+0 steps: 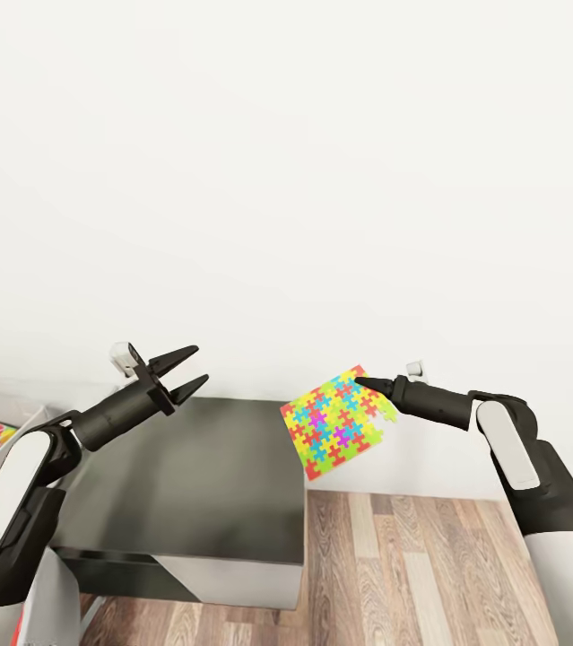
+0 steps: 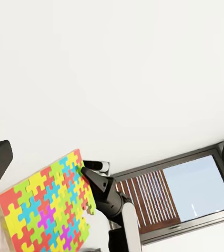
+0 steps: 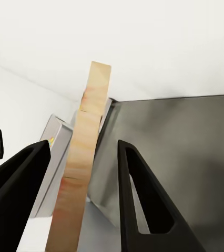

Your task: Put all the toys in the child's room - the three board games (two on the bed and one on the table), the two jigsaw puzzles on the table, and the tennis ball on the table - inside the toy box on the table in the child's room.

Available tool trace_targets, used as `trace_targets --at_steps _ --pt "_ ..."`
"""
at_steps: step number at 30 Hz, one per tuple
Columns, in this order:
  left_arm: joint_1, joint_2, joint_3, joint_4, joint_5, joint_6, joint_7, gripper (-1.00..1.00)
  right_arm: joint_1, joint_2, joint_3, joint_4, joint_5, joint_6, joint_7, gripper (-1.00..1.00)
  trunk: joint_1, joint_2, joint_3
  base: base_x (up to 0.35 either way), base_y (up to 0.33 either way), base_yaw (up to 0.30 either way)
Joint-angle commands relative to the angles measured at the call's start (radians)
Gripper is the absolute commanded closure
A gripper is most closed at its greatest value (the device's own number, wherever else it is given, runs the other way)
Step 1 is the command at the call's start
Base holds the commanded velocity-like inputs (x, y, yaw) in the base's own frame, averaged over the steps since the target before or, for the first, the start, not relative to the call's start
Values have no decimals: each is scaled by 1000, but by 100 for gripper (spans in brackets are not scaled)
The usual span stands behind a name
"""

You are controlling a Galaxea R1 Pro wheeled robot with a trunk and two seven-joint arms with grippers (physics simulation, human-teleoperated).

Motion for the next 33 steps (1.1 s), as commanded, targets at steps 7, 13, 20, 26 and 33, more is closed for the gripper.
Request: trace_targets --at_steps 7,13,20,26,33 --pt "6 -1 1 0 -6 -6 -14 -100 -1 0 -2 -1 7 4 8 100 1 -2 4 0 0 174" --pt "11 -4 1 0 -6 -8 -15 -100 -1 -1 -2 -1 7 4 8 100 1 -2 10 0 0 221" --pt "12 -6 0 0 -6 -9 -17 -100 -1 -2 -2 -2 7 4 8 100 1 -2 17 0 0 234" --pt "13 -10 -1 0 -6 -10 -18 -100 -1 -2 -2 -2 5 4 8 100 1 -2 22 0 0 240" --pt "11 -16 -8 0 -6 -10 -24 -100 -2 1 -6 7 3 4 8 100 1 -2 29 0 0 249"
